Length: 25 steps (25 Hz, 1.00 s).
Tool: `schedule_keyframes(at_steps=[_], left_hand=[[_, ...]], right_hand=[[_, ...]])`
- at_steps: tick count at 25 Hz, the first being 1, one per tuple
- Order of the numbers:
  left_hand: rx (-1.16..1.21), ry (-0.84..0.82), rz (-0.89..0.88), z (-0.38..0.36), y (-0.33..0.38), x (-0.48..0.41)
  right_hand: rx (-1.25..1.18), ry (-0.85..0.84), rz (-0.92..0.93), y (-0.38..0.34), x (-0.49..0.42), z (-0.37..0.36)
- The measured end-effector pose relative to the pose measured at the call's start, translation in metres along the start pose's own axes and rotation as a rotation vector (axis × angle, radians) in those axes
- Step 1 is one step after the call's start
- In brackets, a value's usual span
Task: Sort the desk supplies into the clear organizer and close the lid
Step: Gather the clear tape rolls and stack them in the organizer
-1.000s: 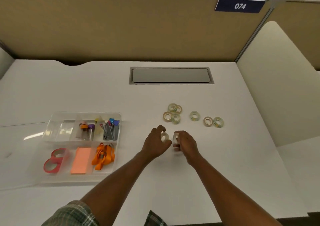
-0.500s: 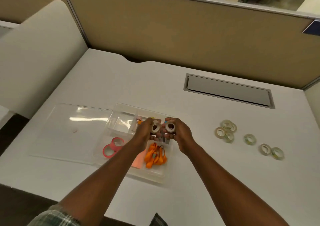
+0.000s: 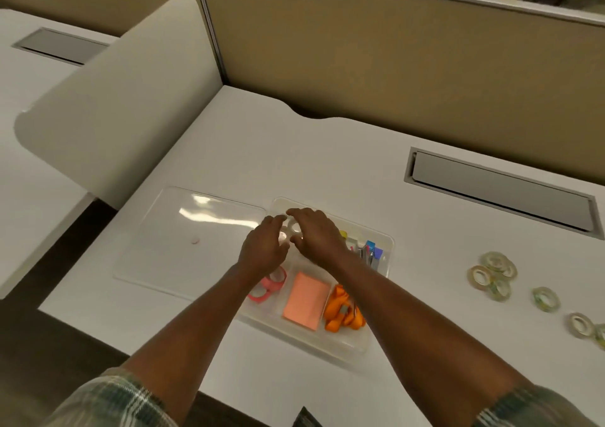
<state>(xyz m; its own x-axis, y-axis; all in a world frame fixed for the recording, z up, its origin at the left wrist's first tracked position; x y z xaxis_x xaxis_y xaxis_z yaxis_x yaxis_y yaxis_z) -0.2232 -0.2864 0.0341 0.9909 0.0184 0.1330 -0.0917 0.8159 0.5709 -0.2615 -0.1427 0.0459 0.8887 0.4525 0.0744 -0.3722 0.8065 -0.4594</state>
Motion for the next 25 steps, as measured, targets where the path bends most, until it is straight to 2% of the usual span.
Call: schedule_keyframes(at_steps=[3, 5, 11, 17, 22, 25], left_hand=[[-0.002, -0.05, 0.01, -0.002, -0.003, -0.005], [-0.006, -0.081, 0.021, -0.002, -0.004, -0.006], [-0.016, -0.018, -0.065, -0.003, 0.018, -0.005], [0.009, -0.005, -0.18, -0.031, 0.086, -0.002], [0.015, -0.066, -0.246, -0.083, 0.16, 0.008], [-0.022, -0.132, -0.365, -0.121, 0.203, 0.02]], right_hand=[[0.122, -0.067, 0.034, -0.002, -0.011, -0.008], [0.121, -0.089, 0.03, 0.0, -0.011, -0.009], [0.045, 0.024, -0.027, 0.018, 0.017, 0.007], [0.0, 0.127, -0.125, 0.066, 0.078, 0.043], [0.015, 0.188, -0.243, 0.126, 0.15, 0.071], [0.031, 0.21, -0.317, 0.167, 0.2, 0.087]])
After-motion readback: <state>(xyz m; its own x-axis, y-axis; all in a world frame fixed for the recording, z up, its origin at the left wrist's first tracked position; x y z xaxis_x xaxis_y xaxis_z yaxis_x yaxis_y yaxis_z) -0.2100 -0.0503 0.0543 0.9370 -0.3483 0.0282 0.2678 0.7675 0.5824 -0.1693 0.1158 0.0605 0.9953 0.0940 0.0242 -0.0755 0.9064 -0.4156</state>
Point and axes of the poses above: each hand's wrist, its own x-axis away from the middle knuckle, its own z-axis out of the back of the hand, y = z × x, the point moved 1 cm from there along -x, towards the middle knuckle, and after that the axes turned 3 degrees about x, right-handed, at the moved point
